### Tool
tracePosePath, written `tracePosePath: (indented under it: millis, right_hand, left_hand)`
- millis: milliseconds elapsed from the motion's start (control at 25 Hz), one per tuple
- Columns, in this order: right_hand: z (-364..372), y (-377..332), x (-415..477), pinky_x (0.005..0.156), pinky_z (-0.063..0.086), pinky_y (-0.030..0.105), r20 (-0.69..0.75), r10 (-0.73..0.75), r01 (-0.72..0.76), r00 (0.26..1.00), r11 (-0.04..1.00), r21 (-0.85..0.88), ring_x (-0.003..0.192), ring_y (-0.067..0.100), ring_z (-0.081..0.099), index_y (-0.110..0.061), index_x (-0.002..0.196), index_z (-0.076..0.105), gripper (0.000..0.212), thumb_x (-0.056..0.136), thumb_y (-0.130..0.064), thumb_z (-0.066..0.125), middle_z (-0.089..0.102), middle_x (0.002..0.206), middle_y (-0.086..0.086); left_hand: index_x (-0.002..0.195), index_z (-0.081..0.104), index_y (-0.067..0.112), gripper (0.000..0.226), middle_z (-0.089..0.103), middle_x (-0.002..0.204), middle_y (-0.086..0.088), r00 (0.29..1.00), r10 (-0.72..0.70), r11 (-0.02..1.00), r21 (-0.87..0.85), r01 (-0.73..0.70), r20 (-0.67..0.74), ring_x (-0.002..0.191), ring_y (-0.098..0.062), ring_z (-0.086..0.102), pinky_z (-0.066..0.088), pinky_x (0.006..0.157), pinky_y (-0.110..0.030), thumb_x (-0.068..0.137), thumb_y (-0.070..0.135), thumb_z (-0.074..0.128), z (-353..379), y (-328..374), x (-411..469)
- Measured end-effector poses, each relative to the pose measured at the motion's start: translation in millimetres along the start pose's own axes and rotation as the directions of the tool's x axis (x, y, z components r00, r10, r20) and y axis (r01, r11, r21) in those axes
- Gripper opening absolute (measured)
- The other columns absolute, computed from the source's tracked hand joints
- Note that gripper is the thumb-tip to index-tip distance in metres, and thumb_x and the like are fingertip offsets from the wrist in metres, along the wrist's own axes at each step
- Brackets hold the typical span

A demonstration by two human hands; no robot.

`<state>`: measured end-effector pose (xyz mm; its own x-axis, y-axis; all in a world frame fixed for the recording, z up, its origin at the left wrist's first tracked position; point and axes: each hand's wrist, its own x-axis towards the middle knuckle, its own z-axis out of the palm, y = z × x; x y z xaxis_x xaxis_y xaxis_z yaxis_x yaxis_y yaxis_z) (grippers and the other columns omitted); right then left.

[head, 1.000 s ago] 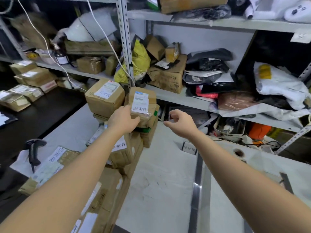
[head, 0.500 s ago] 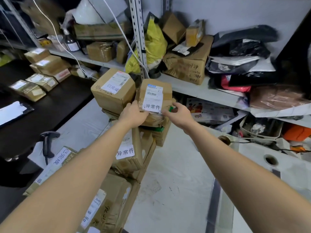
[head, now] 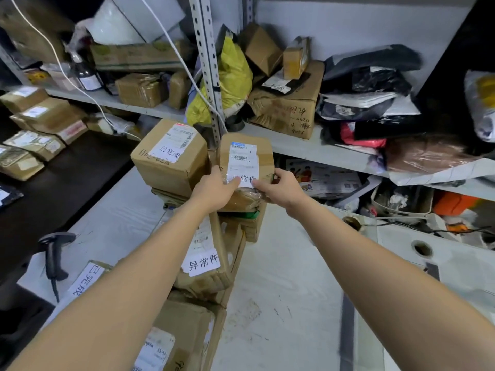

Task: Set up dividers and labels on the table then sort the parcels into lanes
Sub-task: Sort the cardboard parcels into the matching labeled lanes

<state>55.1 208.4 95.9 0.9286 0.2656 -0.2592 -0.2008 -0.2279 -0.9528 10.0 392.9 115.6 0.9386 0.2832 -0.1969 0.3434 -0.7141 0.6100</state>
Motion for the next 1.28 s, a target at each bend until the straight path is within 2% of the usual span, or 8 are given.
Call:
tracePosePath:
  millis: [160,360,520,640,760,920,1160,1280]
  right_hand:
    - [-7.7,-8.2,-14.0,0.068,0.060,0.027,-0.047,0.018,-0.018,0.999,1.000,0.001,0.092,0.016,0.073,-0.014,0.126,0.066,0.039,0.090,-0.019,0.079,0.075,0.113,0.001]
    - [-21.9,-20.1,-39.8,0.079,0.064,0.036,-0.123,-0.001,0.003,0.992,1.000,0.010,0.085,0.017,0.073,-0.013,0.120,0.069,0.034,0.088,-0.016,0.080,0.076,0.105,0.001]
    - [-46.7,-28.0,-76.8,0.076,0.063,0.035,-0.216,-0.039,0.047,0.976,0.998,0.034,0.068,0.012,0.069,-0.012,0.115,0.070,0.029,0.087,-0.011,0.079,0.076,0.098,0.002]
    - [-76.3,-27.3,-111.7,0.079,0.065,0.035,-0.315,-0.050,0.058,0.948,0.998,0.018,0.082,0.015,0.074,-0.011,0.119,0.069,0.035,0.086,-0.014,0.081,0.076,0.104,0.003]
    - [-113.9,-19.7,-152.7,0.080,0.064,0.036,-0.400,-0.039,0.040,0.916,0.999,-0.006,0.092,0.019,0.075,-0.013,0.122,0.068,0.038,0.086,-0.016,0.082,0.076,0.107,0.002]
    - [-164.1,-5.0,-209.2,0.082,0.065,0.042,-0.502,0.025,0.009,0.864,0.998,0.064,0.093,0.023,0.076,-0.011,0.119,0.069,0.037,0.085,-0.012,0.082,0.076,0.107,0.005]
    - [-244.0,21.6,-293.0,0.079,0.065,0.038,-0.587,0.052,0.012,0.808,0.994,0.105,0.091,0.020,0.077,-0.021,0.108,0.070,0.027,0.085,-0.016,0.083,0.078,0.102,0.000]
    - [-294.6,36.1,-334.0,0.074,0.063,0.032,-0.603,0.056,0.027,0.795,0.991,0.128,0.089,0.019,0.077,-0.014,0.114,0.072,0.032,0.084,-0.012,0.083,0.078,0.103,0.002]
  left_hand:
    - [0.144,0.043,0.019,0.058,0.058,0.141,-0.002,0.999,0.042,0.999,-0.007,-0.042,0.025,0.120,-0.024,0.059,0.050,0.085,-0.035,0.099,0.053,0.054,-2.1,11.8,-4.7]
    - [0.144,0.045,0.019,0.057,0.058,0.143,-0.001,0.991,0.116,0.993,-0.039,-0.114,0.061,0.124,-0.025,0.057,0.049,0.095,-0.037,0.099,0.052,0.053,-6.4,32.7,-17.9]
    - [0.142,0.048,0.020,0.058,0.060,0.140,0.001,0.975,0.213,0.977,-0.030,-0.211,0.059,0.122,-0.026,0.058,0.049,0.096,-0.039,0.095,0.054,0.056,-1.5,61.5,-34.1]
    - [0.141,0.049,0.020,0.060,0.059,0.140,-0.001,0.952,0.293,0.956,-0.019,-0.293,0.085,0.123,-0.027,0.057,0.045,0.089,-0.036,0.094,0.055,0.057,16.8,92.4,-52.6]
    - [0.140,0.048,0.016,0.059,0.059,0.139,-0.005,0.931,0.343,0.939,-0.026,-0.342,0.125,0.121,-0.029,0.056,0.046,0.090,-0.037,0.095,0.053,0.057,41.4,129.3,-81.1]
    - [0.140,0.048,0.018,0.061,0.060,0.138,-0.006,0.893,0.401,0.915,-0.039,-0.402,0.203,0.121,-0.030,0.056,0.048,0.100,-0.043,0.094,0.056,0.055,80.6,173.2,-124.7]
    - [0.142,0.049,0.022,0.060,0.062,0.137,-0.005,0.832,0.503,0.849,0.050,-0.526,0.234,0.121,-0.032,0.057,0.048,0.100,-0.043,0.094,0.058,0.050,139.5,247.0,-194.7]
    - [0.143,0.049,0.027,0.062,0.061,0.139,-0.003,0.803,0.550,0.816,0.057,-0.575,0.229,0.121,-0.033,0.058,0.047,0.093,-0.039,0.091,0.061,0.051,171.6,287.4,-234.0]
